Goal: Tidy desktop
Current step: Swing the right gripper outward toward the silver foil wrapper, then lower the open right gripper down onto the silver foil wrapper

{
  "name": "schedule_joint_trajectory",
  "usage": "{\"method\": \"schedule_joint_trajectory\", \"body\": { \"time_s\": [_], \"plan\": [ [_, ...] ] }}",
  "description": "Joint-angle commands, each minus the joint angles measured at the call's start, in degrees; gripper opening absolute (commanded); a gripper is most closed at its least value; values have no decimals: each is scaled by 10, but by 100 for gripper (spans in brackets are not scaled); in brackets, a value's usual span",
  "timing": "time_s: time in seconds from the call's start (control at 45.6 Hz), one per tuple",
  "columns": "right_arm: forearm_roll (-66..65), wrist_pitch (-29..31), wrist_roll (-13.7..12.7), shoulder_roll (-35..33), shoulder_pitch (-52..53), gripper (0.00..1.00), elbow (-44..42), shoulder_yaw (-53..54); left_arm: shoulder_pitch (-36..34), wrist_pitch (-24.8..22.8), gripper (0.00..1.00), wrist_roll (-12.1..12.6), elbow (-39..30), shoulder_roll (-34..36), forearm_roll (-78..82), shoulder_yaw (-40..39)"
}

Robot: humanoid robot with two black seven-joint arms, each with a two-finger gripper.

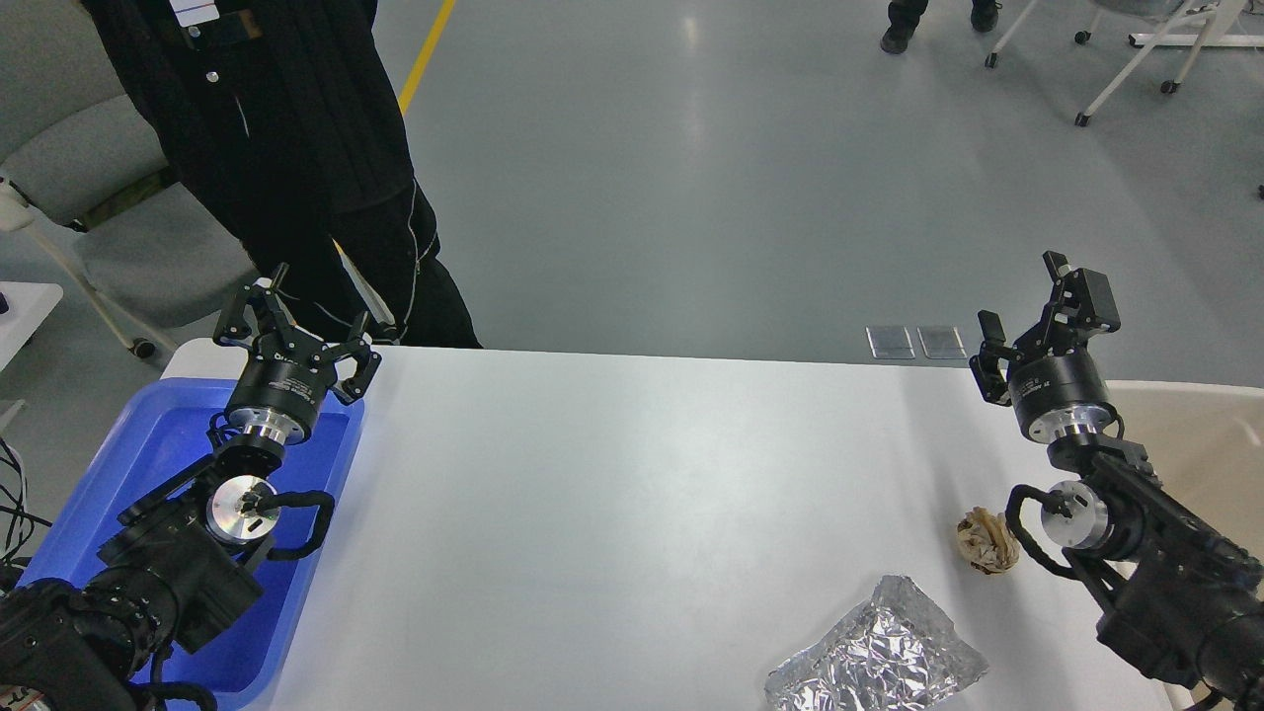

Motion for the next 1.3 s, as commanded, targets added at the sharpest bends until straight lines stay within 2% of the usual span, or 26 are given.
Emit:
{"method": "schedule_joint_trajectory", "body": {
  "time_s": [0.0,0.176,0.22,0.351,0.461,0.505,0.637,0.856,1.01,1.185,1.273],
  "plan": [
    [1,-2,0,0,0,100,0,-1,0,1,100,0,0,0,0,0],
    [1,3,-5,-4,0,100,3,-28,0,0,100,0,0,0,0,0],
    [4,-3,-25,-6,4,100,7,-31,0,0,100,0,0,0,0,0],
    [5,-14,-123,-29,25,100,51,-36,0,0,100,0,0,0,0,0],
    [3,-9,-181,-81,35,100,119,-81,0,0,100,0,0,0,0,-1],
    [4,-6,-193,-113,40,100,150,-129,0,0,100,0,0,0,0,0],
    [0,-5,-202,-189,87,100,231,-283,0,0,100,0,0,0,0,-1],
    [-31,-2,-210,-251,184,100,297,-461,0,0,100,0,0,0,0,0],
    [-161,-4,-213,-271,277,100,359,-607,0,0,100,0,0,0,0,0],
    [-303,-6,-214,-278,342,100,410,-707,0,0,100,0,0,0,0,0],
    [-408,-9,-231,-273,346,99,411,-729,0,1,100,0,0,0,0,-1]
  ]
}}
